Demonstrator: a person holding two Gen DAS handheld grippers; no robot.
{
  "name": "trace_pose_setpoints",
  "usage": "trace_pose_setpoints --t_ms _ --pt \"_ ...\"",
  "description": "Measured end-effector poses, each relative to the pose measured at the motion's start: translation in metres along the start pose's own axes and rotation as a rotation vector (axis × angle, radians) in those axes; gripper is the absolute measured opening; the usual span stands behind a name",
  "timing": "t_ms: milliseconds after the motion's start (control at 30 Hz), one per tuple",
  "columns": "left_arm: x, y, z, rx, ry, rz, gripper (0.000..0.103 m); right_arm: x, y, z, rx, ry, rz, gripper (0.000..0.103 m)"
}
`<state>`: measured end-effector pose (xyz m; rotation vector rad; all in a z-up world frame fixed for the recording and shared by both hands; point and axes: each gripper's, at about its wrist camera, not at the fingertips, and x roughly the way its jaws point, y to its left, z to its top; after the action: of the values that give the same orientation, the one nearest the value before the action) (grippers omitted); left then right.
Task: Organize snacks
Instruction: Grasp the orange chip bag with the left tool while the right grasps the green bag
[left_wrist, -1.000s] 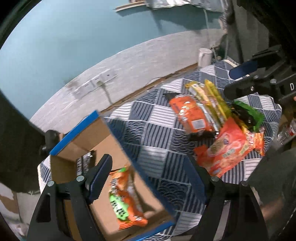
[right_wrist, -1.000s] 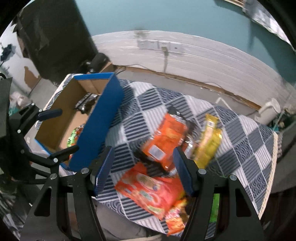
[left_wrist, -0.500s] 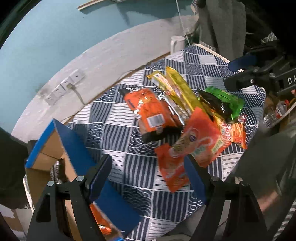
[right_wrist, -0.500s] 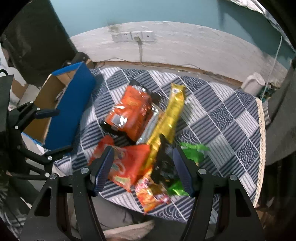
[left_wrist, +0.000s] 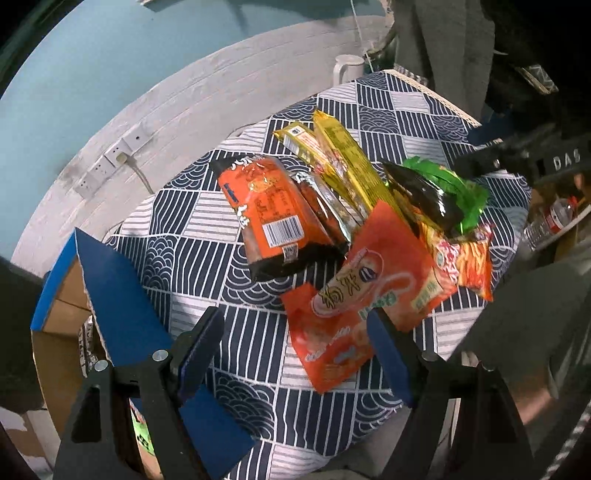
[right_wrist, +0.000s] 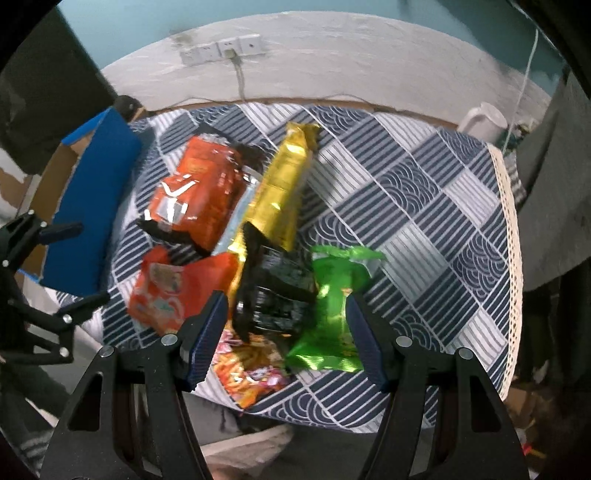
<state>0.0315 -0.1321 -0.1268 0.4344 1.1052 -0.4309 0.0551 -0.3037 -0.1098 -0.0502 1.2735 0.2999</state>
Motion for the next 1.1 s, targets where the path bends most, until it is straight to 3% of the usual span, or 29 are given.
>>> trace_pose_setpoints --t_ms 467,833,900,967,1100 --pt "0.035 0.008 0.031 -0.048 0.038 -0.006 0.081 0.042 -0.038 -0.001 0.08 0.082 -0.031 0.067" --pt "0.063 0.028 0.059 -0.172 0.069 -0.083 0.081 0.083 -0.047 0.0 0.09 0.15 -0.011 0.067" --pt "0.07 0.033 0.063 -0.202 0.081 -0.103 0.081 0.086 -0.047 -0.001 0.091 0.156 -0.005 0.061" --pt "0.077 0.037 0.067 -0.234 0.092 -0.12 0.081 0.091 -0.049 0.0 0.091 0.167 0.001 0.042" --pt "0.089 0.044 0.074 -0.281 0.103 -0.14 0.081 0.097 -0.053 0.001 0.078 0.164 0.005 0.036"
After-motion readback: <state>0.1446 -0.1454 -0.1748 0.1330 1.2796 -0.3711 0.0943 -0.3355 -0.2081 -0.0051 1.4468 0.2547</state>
